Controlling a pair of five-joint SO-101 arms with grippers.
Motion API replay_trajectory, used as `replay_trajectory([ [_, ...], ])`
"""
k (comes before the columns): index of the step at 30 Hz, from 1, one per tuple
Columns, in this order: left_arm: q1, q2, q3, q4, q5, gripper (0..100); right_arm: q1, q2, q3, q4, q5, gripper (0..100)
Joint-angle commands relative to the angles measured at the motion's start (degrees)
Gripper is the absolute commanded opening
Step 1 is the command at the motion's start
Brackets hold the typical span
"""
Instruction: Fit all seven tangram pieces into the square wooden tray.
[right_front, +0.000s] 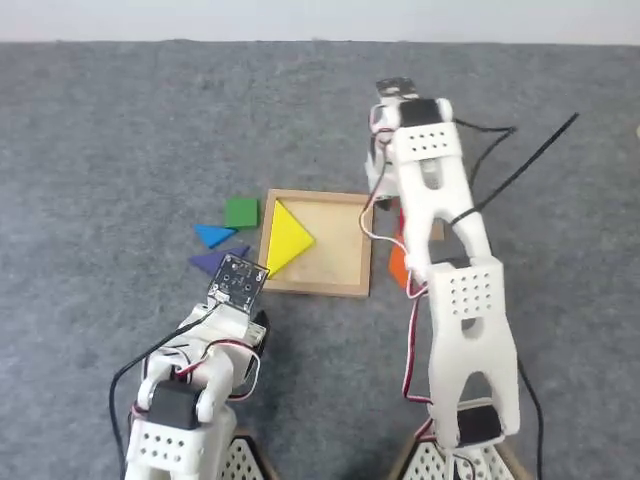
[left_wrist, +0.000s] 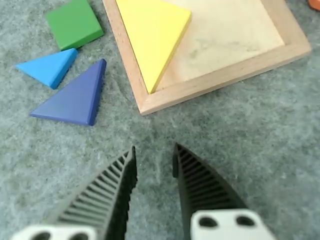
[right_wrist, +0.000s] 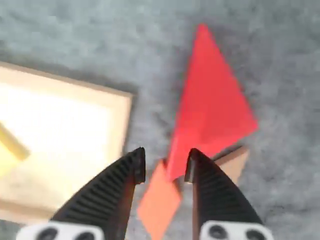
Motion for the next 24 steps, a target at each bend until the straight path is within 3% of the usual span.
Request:
replay_trajectory([
  [1,-0.4,-1.0,-0.7,0.2,0.5,12,-3.1,-4.0,-7.0,3.7,-2.6,12.3],
  [8,-0.4,-1.0,-0.7,0.2,0.5,12,-0.2,-3.7,-7.2,0.7,0.4,13.1],
  [15,-0.4,-1.0,-0.7,0.2,0.5,12,2.2,1.2,-7.3,0.0,8.8,31.5],
  [24,-0.4,-1.0,-0.7,0.2,0.5,12,1.8,9.5,-7.5,-8.7,10.1,32.5],
])
